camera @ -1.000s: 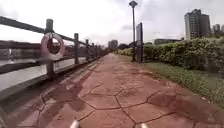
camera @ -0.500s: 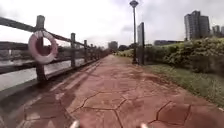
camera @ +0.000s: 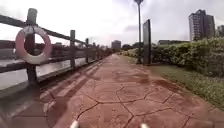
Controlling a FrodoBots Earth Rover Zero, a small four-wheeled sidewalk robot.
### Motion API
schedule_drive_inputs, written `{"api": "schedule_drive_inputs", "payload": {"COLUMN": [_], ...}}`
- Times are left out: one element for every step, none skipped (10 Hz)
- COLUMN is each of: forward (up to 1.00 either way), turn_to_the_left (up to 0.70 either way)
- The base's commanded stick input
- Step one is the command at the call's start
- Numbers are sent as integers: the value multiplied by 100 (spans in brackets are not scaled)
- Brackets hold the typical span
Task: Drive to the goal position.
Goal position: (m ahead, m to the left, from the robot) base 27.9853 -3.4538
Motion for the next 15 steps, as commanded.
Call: {"api": "schedule_drive_inputs", "payload": {"forward": [70,70,70,70,70,70,70,70,70,70,70,70,70,70,70], "turn_to_the_left": [0,0,0,0,0,0,0,0,0,0,0,0,0,0,0]}}
